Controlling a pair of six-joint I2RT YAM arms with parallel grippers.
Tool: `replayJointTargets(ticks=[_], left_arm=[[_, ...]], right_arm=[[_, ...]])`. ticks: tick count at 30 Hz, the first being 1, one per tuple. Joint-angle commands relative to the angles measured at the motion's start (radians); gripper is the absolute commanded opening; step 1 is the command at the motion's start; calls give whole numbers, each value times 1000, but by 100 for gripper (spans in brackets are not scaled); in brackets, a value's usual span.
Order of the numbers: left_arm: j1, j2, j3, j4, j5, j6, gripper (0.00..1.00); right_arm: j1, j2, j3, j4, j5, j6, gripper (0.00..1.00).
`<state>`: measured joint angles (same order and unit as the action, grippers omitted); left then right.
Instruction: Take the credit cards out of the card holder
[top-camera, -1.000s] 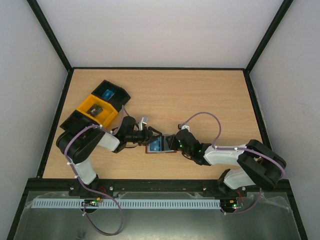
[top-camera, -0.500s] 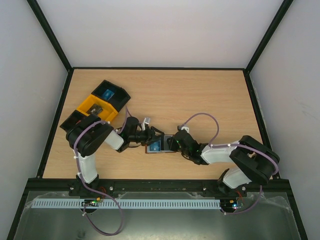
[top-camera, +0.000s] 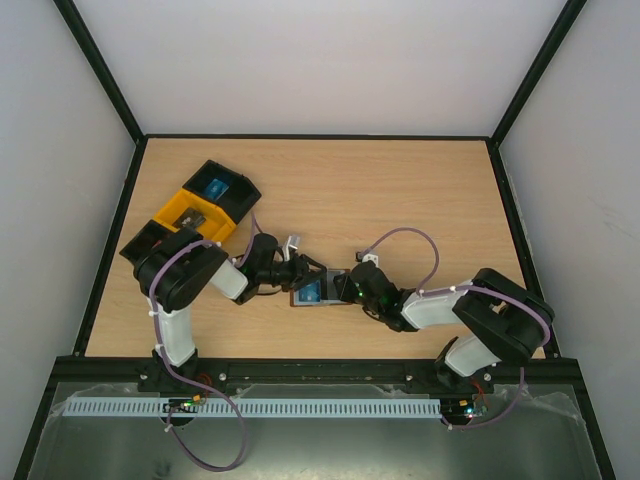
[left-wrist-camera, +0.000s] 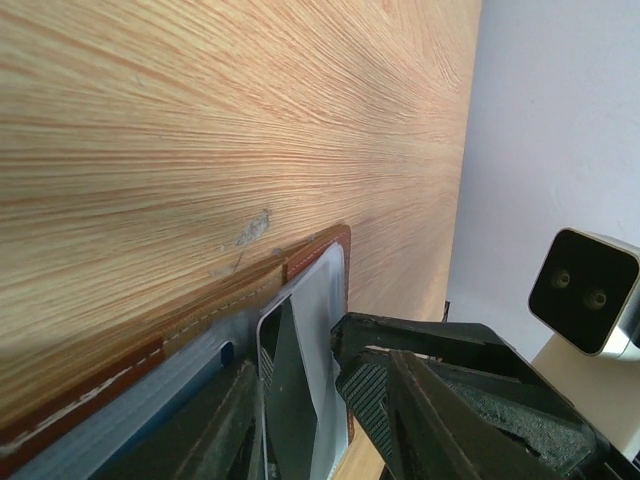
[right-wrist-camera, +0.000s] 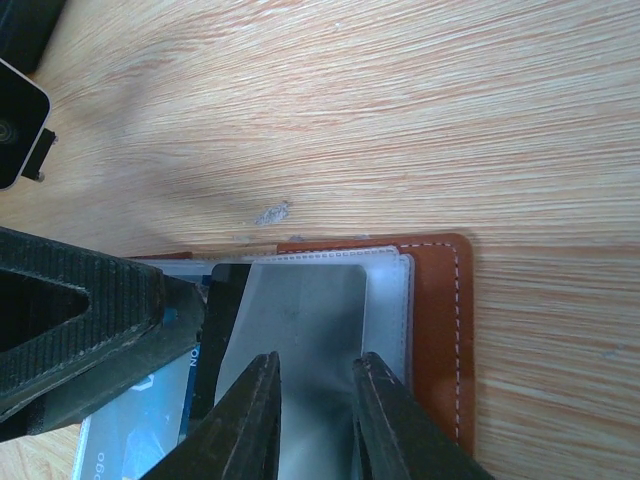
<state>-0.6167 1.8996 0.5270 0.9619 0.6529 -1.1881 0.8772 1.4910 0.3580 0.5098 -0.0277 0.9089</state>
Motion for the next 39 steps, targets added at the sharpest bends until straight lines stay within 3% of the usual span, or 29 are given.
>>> replayJointTargets(ticks=[1,8,24,33,39], left_arm=[[-4,7,-3,-38,-26,36,35],[-14,-4,-3,-6,-13,16,28],[-23,3,-4,54,12,-22,23],[-26,56,-35,223,41,-126,23],[-26,82,-32,182,26,-95,20]], right_arm=[[2,26,-33,-38,-24,19,22],[1,24,-42,-17,-31,30,22],[2,36,-73,30,-43,54,22],[3,45,-93,65,-47,65,21],[1,39,-104,59,-37,60,20]])
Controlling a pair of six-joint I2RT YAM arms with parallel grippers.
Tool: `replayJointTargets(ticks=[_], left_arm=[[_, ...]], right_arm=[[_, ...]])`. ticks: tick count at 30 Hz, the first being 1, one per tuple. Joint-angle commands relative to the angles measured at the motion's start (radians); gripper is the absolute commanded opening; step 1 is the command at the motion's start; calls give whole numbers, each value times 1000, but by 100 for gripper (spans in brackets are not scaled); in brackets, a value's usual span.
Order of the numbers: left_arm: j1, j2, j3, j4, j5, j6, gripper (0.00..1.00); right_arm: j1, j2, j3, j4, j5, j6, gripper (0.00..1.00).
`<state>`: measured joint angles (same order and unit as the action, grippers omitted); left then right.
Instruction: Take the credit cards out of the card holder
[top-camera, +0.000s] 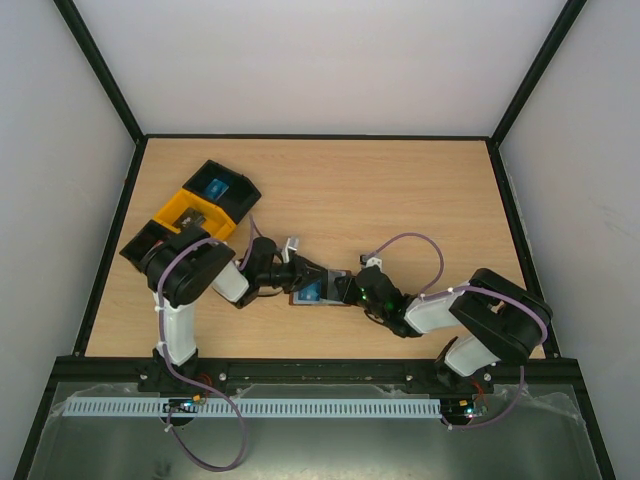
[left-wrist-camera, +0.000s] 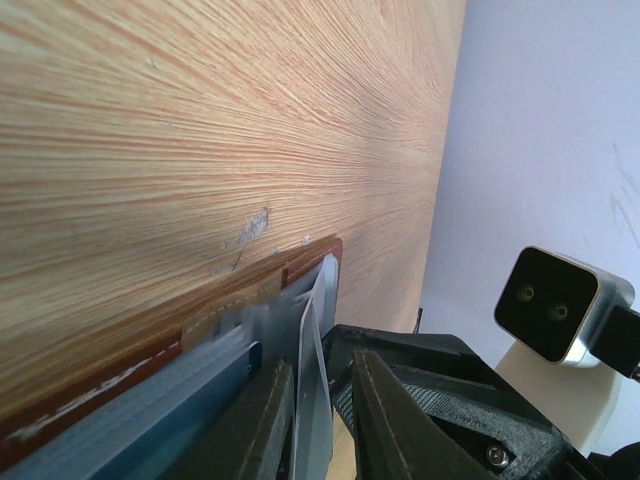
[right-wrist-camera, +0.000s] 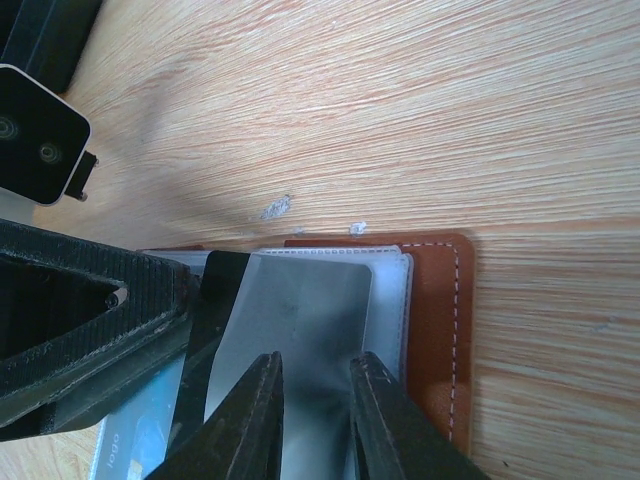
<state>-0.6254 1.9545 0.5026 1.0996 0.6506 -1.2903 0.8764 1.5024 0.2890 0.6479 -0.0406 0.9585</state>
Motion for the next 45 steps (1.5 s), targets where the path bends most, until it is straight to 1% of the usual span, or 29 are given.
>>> replayJointTargets(ticks=[1,4,9,10,16,21,29,33,38,41,45], left_arm=[[-17,27,-6,39,27,11,19],[-17,26,4,22,30,23,16],[-16,17,11,-1,28,34,4],[-16,12,12,-15,26,42,3],[-5,-63,3,-136,-12,102,3],[11,-164,2,-320,-85,203,3],[54,-259,-44,-365,-108,217,3],[65,-312,-57,-389,-115,222,3],[81,-404,-72,-406,-118,214,3],[106,-460,-73,-448,-117,224,3],[136,-524,-72,-486,-104,263,3]], right_arm=[[3,26,-37,-79,-22,10,20],[2,25,-38,-79,-18,8,20],[2,31,-37,-76,-15,6,20],[2,32,-37,-77,-14,5,20],[2,13,-32,-112,19,-3,20],[2,-11,-24,-145,40,-20,20],[2,-44,7,-189,51,-53,20],[1,-92,46,-251,78,-110,20],[4,-194,116,-350,116,-219,21],[3,-275,118,-336,111,-303,22],[4,-358,100,-267,50,-411,22]])
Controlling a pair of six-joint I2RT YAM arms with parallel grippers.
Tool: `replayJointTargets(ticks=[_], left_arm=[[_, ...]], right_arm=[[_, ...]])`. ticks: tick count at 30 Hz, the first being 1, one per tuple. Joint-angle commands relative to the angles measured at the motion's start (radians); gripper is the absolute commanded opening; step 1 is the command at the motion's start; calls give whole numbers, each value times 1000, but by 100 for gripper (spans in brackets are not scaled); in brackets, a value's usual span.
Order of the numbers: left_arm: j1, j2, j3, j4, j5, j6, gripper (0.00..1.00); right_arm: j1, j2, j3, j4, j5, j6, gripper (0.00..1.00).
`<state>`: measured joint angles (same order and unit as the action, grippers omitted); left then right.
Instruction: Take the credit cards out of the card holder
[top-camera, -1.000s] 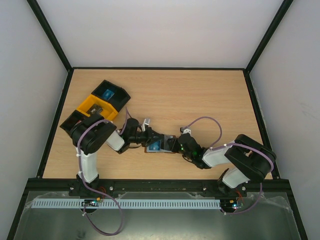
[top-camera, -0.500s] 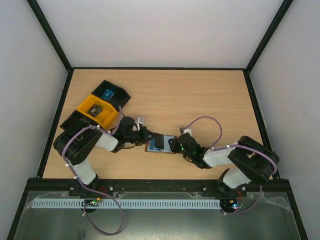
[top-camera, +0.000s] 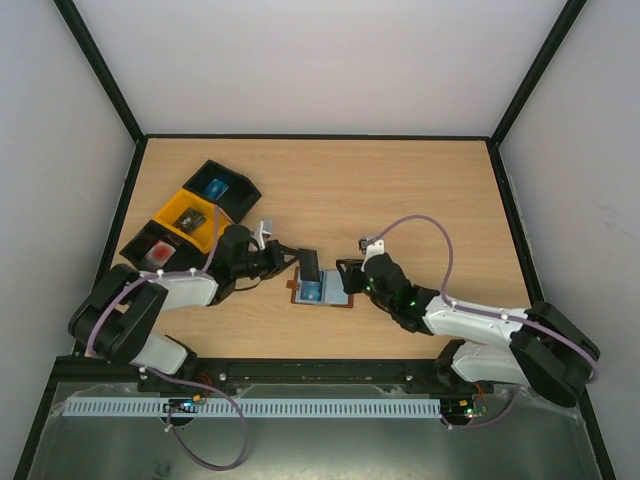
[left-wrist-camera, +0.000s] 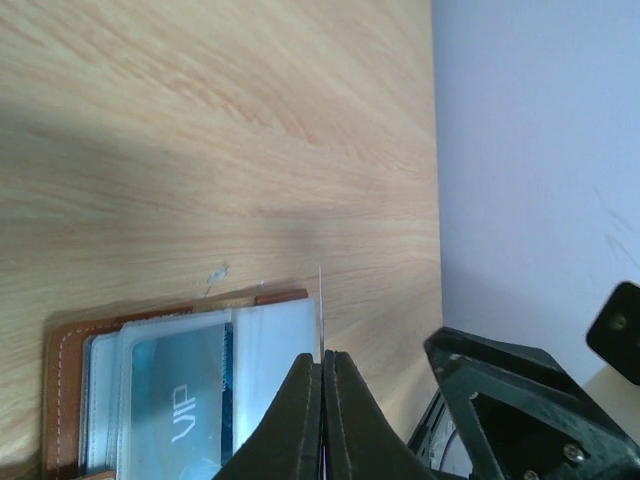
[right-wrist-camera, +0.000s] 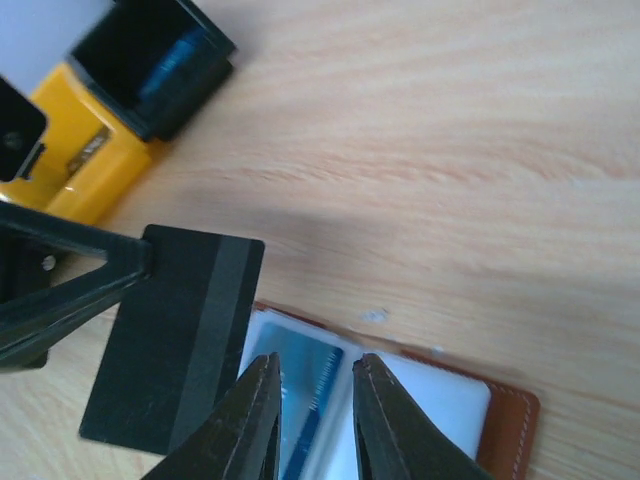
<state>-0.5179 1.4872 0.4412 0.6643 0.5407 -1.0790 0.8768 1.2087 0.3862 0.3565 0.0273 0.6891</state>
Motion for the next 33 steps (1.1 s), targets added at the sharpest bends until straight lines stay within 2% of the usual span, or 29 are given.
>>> replayJointTargets(ticks=[1,4,7,10,15,18,21,27,33], left_arm=[[38,-69,-12,-70,12,54,3],[74,-107,-25,-79,62,8,3],[92,-144,-33,-86,118,-28,3],[101,-194,-20,-160,152,-22,3],[131,-263,-3,-270,236,-9,3],[153,-277,7,-276,315,-30,3],[162,-300,9,-232,370,-100,3],[162,-319,61,-330,443,-62,3],[160,-338,41,-335,460,-79,3]], right_arm=[[3,-83,4,29,-17,-143,22],[7,-118,-10,84,-82,-201,24],[36,-162,-68,193,-97,-348,25],[70,-213,-134,293,-99,-480,27],[82,-212,-146,307,-115,-610,35],[112,-194,-166,349,-127,-733,38],[166,-191,-182,389,-84,-877,41],[183,-91,-155,465,0,-1078,50],[208,-17,-145,565,96,-1316,51]])
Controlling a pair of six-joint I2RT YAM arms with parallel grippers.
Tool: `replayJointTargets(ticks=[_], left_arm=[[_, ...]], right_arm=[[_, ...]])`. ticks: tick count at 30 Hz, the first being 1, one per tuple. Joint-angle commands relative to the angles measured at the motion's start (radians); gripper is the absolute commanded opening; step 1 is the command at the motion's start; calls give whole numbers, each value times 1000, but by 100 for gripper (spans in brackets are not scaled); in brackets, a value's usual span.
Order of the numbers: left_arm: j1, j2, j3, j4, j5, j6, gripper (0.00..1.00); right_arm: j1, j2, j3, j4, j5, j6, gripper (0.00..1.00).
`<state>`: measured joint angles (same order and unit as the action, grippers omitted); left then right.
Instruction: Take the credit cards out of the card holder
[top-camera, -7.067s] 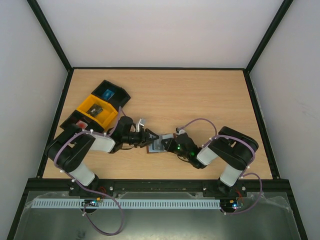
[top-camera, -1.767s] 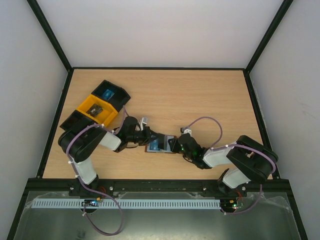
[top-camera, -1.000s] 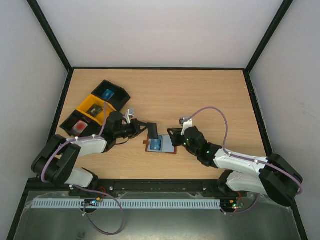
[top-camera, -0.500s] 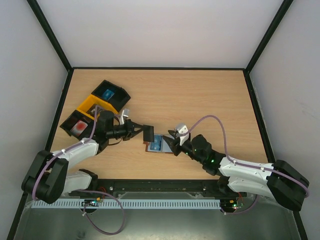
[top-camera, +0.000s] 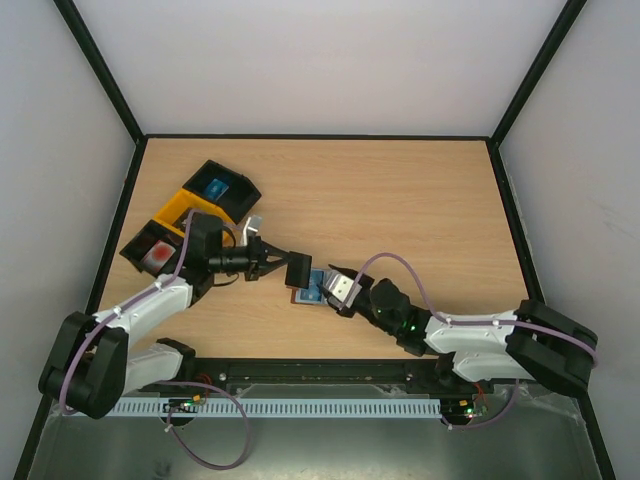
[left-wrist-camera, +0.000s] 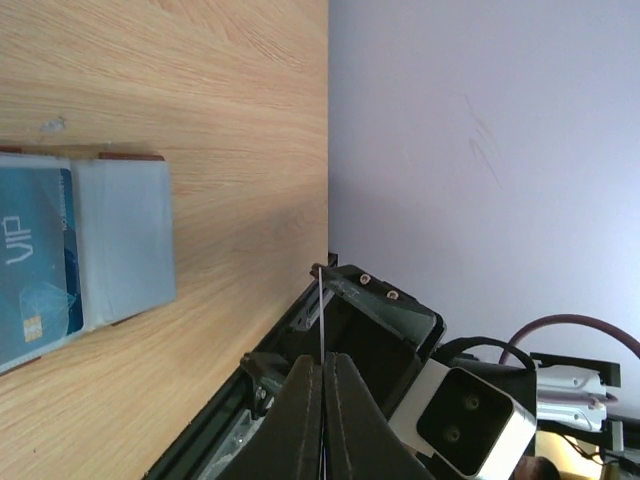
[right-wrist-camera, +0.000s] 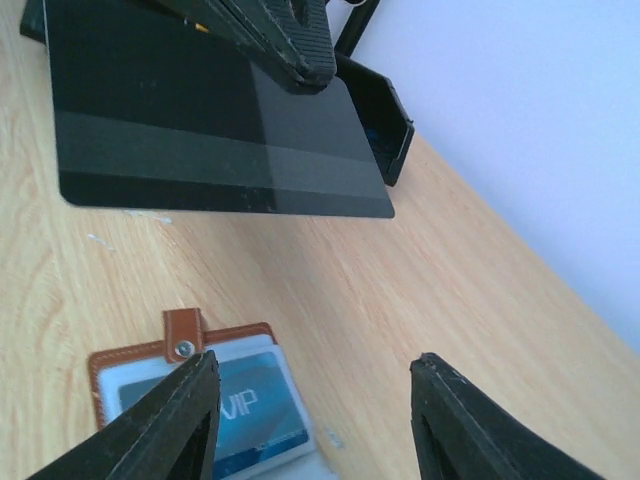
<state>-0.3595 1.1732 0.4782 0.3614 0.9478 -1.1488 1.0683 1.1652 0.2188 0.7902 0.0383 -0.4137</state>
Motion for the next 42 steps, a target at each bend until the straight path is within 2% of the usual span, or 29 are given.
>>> replayJointTargets(ticks=[1,6,9,17,21,28,30,32,33,34,36,38,40,42], left_arm=[[0,-24,1,-34,57,-9,3],[-7,-2,-16,-9,85,-19,3],[-11,8,-16,-5,90,-22,3],[-23,19,-18,10,95,-43,3],[-27,22,-20,16,95,-45,3],[-49,33,-33,60,104,-77,3],[-52,29,-41,74,106,-90,3],[-52,23,-48,77,103,-96,3],[-50,21,-47,78,103,-96,6],[-48,19,-47,82,102,-95,13],[-42,10,-39,87,101,-81,38],[-37,-6,-5,27,101,7,53],[-27,-24,59,-141,66,180,59],[-11,-38,129,-333,-14,346,60]], right_arm=[[16,35,21,166,94,-239,51],[17,73,6,313,31,-338,51],[19,92,10,344,7,-383,50],[22,111,44,255,-45,-479,50],[22,122,42,274,-54,-498,47],[23,141,47,327,-95,-499,22],[22,143,46,327,-108,-488,6],[22,140,44,320,-119,-472,2],[24,137,40,319,-120,-460,2],[25,131,32,319,-121,-444,2],[24,108,12,319,-123,-385,2],[24,68,-4,299,-133,-305,2],[24,7,8,203,-136,-168,2],[24,-54,41,50,-135,-20,2]])
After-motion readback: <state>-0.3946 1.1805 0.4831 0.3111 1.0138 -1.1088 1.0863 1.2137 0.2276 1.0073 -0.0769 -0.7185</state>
